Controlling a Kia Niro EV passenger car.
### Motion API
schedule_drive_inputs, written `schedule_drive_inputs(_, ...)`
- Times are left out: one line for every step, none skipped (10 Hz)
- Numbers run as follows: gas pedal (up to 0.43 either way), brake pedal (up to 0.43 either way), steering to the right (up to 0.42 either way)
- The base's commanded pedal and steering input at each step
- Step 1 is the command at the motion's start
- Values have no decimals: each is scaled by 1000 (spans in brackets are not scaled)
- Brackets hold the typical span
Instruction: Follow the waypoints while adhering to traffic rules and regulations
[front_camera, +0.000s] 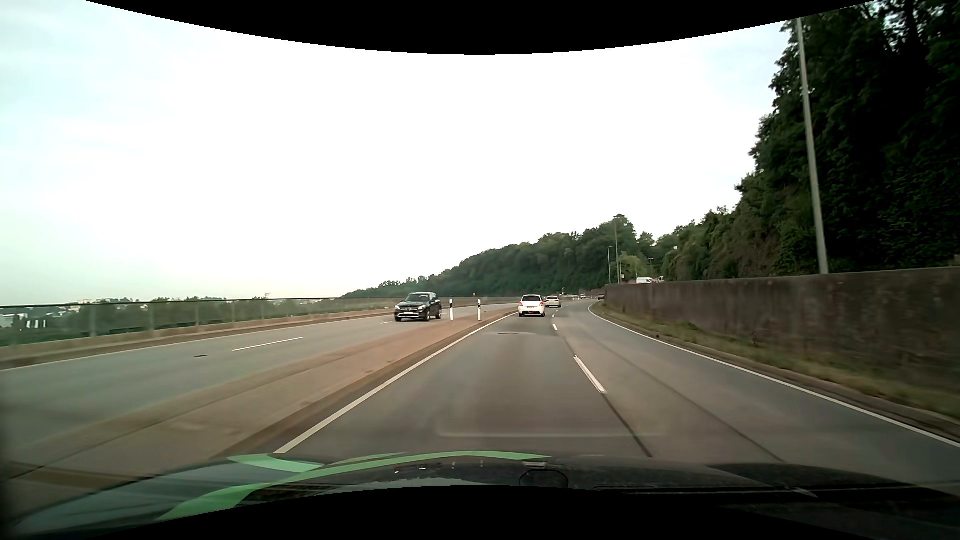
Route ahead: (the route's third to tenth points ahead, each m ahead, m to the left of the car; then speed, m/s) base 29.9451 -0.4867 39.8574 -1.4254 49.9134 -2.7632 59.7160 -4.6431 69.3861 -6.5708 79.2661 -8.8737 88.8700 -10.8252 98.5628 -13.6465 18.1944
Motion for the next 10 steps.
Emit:
schedule_drive_inputs(169,0,20)
schedule_drive_inputs(169,0,20)
schedule_drive_inputs(169,0,20)
schedule_drive_inputs(169,0,18)
schedule_drive_inputs(157,0,16)
schedule_drive_inputs(150,0,16)
schedule_drive_inputs(150,0,16)
schedule_drive_inputs(150,0,16)
schedule_drive_inputs(150,0,15)
schedule_drive_inputs(138,0,16)
